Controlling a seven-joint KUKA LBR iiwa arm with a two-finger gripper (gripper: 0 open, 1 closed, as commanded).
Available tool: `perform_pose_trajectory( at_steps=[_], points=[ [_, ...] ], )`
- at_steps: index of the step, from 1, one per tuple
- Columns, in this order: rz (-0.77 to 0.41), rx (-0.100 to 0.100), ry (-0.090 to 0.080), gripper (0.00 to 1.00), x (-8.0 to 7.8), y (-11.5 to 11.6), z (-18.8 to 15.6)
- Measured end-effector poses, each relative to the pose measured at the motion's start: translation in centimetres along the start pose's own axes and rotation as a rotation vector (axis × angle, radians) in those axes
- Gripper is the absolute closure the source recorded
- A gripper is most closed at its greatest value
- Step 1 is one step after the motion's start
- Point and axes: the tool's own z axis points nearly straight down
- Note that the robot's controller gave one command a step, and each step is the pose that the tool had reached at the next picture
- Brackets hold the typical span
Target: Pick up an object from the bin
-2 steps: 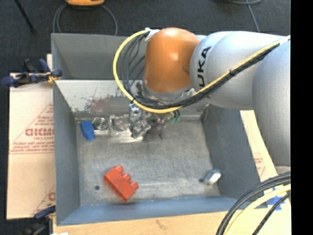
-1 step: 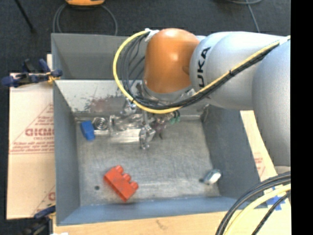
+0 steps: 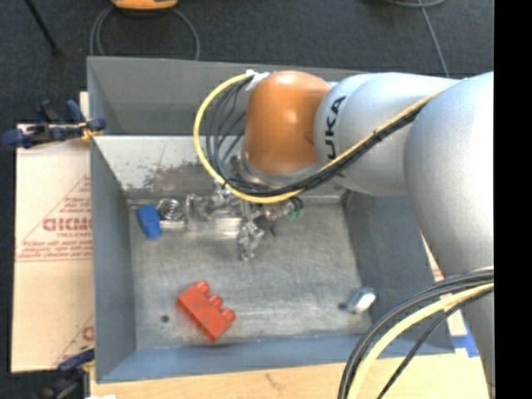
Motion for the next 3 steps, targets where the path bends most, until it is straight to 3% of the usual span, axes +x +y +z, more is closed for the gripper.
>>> perform_pose_trajectory(
  at_steps=[1, 2, 3],
  points=[
    [-0.08, -0.002, 0.006, 0.0, -0.7, -2.1, 0.7],
    [-0.185, -0.006, 0.002, 0.0, -1.6, -3.2, 2.7],
    [-0.179, 0.004, -0.026, 1.0, -2.1, -3.3, 2.6]
  ],
)
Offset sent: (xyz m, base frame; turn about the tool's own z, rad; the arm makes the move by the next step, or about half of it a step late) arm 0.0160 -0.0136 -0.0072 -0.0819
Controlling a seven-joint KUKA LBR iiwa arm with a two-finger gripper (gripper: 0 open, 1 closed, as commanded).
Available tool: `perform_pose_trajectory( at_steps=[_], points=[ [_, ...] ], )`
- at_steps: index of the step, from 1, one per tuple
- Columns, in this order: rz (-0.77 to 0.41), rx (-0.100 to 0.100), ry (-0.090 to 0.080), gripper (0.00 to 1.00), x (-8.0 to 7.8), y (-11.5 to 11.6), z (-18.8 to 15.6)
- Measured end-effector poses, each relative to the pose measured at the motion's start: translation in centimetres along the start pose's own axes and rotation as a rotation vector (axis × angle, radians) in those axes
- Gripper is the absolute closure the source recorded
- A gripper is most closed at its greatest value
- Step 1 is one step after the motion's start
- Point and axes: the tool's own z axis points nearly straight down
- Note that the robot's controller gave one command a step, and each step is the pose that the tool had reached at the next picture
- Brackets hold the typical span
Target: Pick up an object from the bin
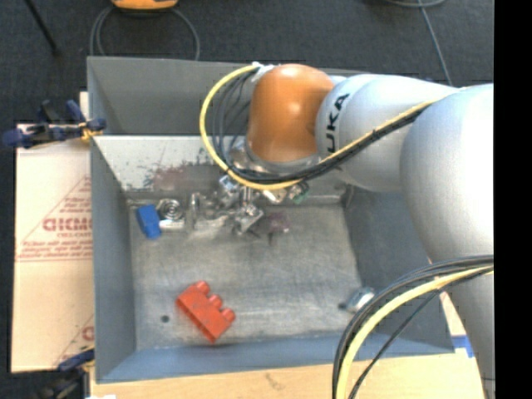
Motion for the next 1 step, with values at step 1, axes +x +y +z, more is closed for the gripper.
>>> perform_pose_trajectory(
  at_steps=[1],
  points=[
    [-0.114, -0.007, 0.027, 1.0, 0.98, 0.1, -11.55]
  ],
)
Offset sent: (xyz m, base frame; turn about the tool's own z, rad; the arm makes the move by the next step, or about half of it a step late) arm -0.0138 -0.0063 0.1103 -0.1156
